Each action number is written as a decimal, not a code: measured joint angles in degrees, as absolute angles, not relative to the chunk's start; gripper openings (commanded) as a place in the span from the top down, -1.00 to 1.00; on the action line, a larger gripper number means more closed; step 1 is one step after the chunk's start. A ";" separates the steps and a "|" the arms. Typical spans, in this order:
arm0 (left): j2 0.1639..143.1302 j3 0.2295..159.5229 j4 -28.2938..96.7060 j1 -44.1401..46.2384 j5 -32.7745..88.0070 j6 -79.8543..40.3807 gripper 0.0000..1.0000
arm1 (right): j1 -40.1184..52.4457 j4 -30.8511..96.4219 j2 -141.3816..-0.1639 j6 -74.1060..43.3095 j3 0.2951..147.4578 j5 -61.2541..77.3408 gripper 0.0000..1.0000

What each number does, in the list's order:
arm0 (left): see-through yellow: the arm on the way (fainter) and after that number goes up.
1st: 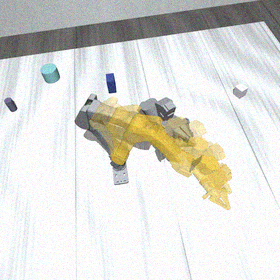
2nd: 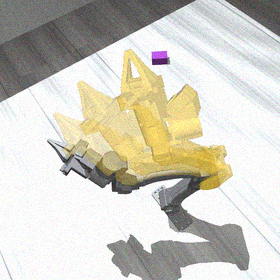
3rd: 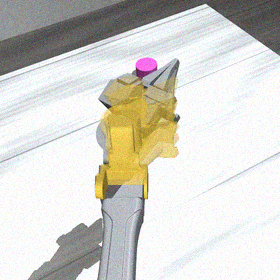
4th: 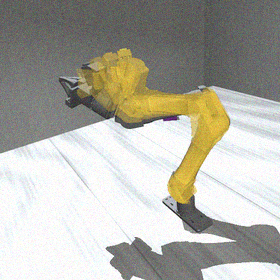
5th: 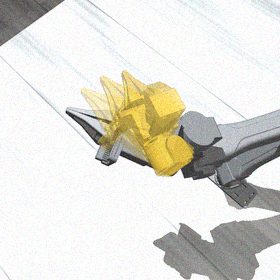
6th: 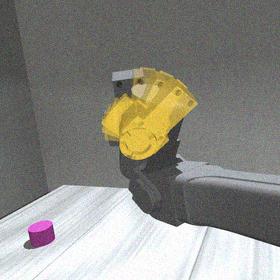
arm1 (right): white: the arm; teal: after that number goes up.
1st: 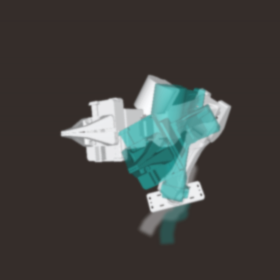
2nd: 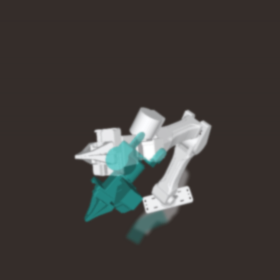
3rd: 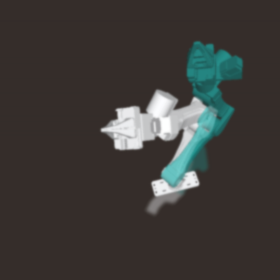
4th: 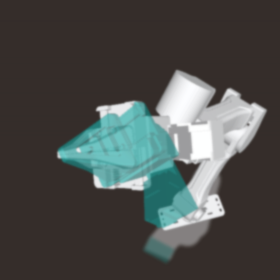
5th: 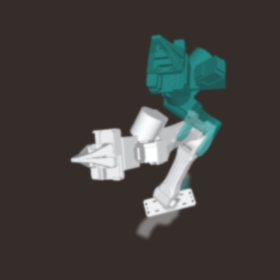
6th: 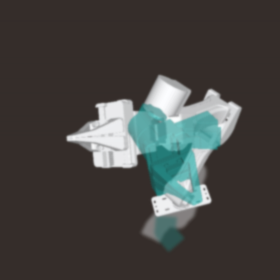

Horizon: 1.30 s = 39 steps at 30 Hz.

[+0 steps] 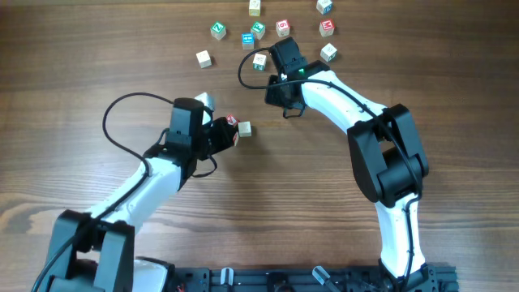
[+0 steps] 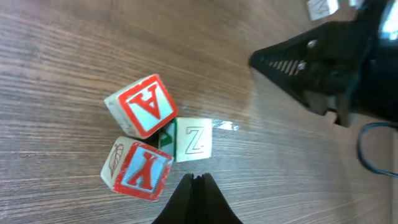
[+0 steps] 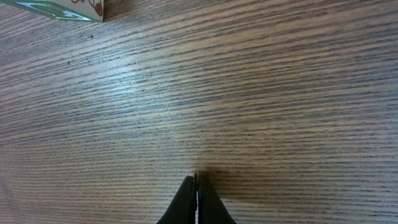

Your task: Form a circle

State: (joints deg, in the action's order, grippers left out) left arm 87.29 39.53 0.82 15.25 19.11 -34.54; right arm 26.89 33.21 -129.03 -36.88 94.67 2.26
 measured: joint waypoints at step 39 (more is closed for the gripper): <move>93.21 39.24 -3.33 12.95 13.89 -46.87 0.92 | 26.89 33.23 -129.03 -36.88 94.67 1.63 0.91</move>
